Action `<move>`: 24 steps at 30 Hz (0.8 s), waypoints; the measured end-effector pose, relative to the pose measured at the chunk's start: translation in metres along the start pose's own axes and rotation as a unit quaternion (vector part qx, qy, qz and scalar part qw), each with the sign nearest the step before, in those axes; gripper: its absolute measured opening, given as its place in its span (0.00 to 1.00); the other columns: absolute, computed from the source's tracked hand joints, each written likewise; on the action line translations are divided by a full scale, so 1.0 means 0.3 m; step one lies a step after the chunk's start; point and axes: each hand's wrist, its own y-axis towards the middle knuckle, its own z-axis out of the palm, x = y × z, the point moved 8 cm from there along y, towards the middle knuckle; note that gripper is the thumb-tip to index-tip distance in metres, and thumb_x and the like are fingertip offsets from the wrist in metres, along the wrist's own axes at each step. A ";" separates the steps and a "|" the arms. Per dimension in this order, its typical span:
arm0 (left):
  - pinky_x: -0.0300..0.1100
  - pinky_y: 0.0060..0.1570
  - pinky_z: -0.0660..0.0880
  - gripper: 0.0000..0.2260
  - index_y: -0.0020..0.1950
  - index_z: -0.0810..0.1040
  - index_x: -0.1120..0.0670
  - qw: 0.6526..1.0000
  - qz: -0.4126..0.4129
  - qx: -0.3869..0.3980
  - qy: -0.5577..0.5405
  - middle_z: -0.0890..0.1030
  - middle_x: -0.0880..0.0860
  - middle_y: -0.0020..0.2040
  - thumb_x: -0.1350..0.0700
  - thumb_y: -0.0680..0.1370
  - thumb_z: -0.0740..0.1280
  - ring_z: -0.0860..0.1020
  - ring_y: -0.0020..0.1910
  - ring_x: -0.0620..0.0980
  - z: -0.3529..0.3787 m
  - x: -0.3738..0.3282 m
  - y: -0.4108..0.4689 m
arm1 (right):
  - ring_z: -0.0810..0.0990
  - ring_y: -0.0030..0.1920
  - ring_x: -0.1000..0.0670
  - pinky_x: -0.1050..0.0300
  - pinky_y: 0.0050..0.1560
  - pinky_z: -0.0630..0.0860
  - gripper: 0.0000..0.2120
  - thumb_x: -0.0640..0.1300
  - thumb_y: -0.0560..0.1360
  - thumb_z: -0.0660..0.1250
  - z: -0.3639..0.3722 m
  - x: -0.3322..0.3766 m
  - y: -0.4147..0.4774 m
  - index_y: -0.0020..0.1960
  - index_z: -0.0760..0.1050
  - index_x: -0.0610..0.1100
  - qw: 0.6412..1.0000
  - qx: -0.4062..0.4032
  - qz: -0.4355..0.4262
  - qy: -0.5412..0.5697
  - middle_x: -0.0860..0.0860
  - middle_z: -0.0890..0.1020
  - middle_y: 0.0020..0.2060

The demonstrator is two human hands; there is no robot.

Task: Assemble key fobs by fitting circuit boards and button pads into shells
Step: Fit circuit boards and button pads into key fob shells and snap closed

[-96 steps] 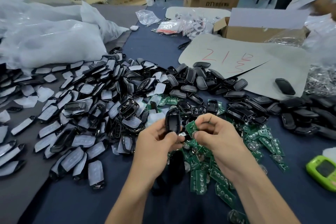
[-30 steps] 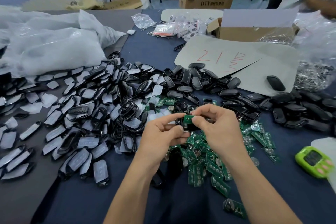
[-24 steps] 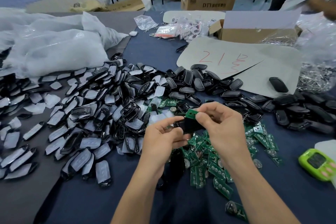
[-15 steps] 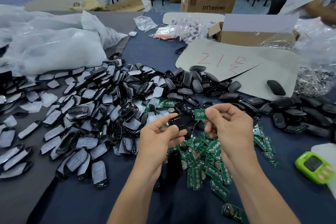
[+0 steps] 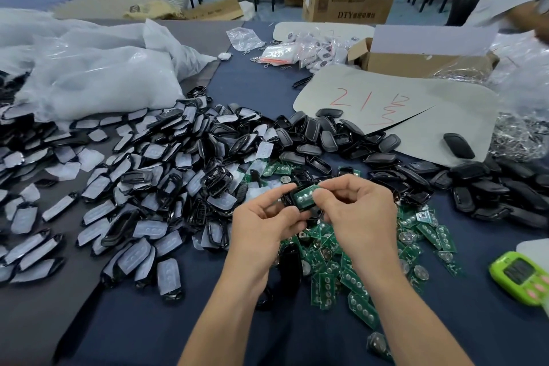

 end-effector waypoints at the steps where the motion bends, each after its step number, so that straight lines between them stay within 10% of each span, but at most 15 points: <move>1: 0.39 0.44 0.83 0.16 0.58 0.84 0.53 1.000 0.001 -0.001 -0.004 0.81 0.46 0.32 0.72 0.79 0.69 0.88 0.46 0.56 -0.001 0.001 -0.001 | 0.81 0.27 0.55 0.63 0.31 0.76 0.08 0.43 0.72 0.78 0.000 -0.004 0.000 0.41 0.84 0.56 1.000 0.001 0.006 0.009 0.53 0.84 0.29; 4: 0.39 0.44 0.83 0.16 0.60 0.84 0.55 1.000 -0.002 -0.007 -0.012 0.86 0.54 0.40 0.72 0.79 0.69 0.88 0.47 0.57 0.001 0.004 0.000 | 0.79 0.28 0.51 0.49 0.35 0.80 0.07 0.39 0.73 0.76 0.004 -0.011 -0.004 0.41 0.85 0.51 0.997 0.009 0.036 0.070 0.47 0.83 0.28; 15: 0.42 0.42 0.84 0.13 0.55 0.86 0.58 0.998 0.012 -0.046 -0.033 0.85 0.55 0.36 0.72 0.78 0.70 0.87 0.38 0.56 0.009 0.008 -0.018 | 0.82 0.33 0.60 0.70 0.35 0.74 0.09 0.41 0.72 0.77 -0.013 0.032 -0.034 0.37 0.82 0.54 0.996 -0.068 -0.024 -0.043 0.62 0.83 0.31; 24: 0.40 0.41 0.83 0.13 0.54 0.86 0.55 0.995 0.015 -0.076 -0.056 0.85 0.54 0.39 0.71 0.77 0.71 0.87 0.39 0.55 0.000 0.002 -0.019 | 0.82 0.33 0.57 0.61 0.37 0.77 0.08 0.42 0.73 0.76 -0.013 0.017 -0.022 0.39 0.84 0.54 0.998 -0.049 -0.015 0.026 0.56 0.85 0.33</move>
